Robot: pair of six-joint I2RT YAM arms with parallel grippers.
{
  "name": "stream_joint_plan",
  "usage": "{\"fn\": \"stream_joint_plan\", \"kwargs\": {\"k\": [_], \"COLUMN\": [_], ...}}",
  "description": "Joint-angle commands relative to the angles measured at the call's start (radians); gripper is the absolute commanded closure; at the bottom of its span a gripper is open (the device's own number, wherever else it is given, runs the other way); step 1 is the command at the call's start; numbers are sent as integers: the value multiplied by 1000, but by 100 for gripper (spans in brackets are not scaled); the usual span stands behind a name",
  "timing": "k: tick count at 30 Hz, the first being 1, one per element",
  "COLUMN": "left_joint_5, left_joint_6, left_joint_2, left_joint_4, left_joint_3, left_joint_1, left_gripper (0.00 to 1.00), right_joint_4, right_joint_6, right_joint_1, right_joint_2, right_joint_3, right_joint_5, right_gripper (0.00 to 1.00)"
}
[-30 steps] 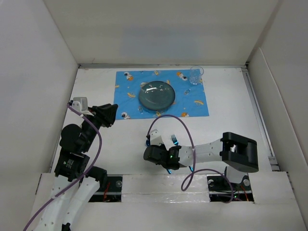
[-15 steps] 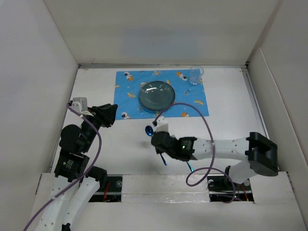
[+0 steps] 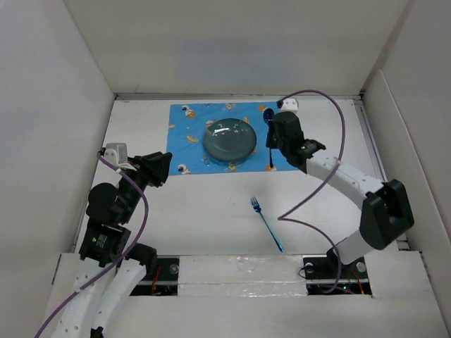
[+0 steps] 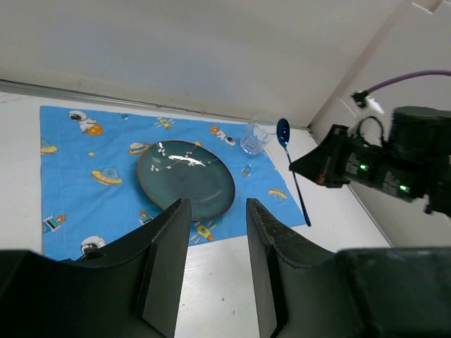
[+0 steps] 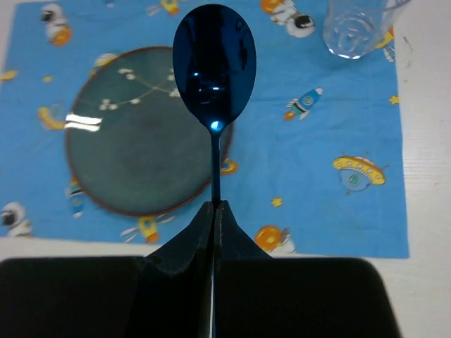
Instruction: Set the dinner table for one person
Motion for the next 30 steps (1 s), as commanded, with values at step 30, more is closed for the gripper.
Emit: {"fn": "stream_joint_plan", "kwargs": {"k": [30], "left_joint_5": [27], "left_joint_6": [1], "left_joint_2": [3], "left_joint_4": [33], "left_joint_3": [5], "left_joint_1": [-5], "left_gripper": [66], "right_joint_4": [-191], "right_joint_6": [-38], "right_joint_1": [-269], "right_joint_2": [720], "right_joint_3": [590], "right_joint_5": [-204], "right_gripper": [85]}}
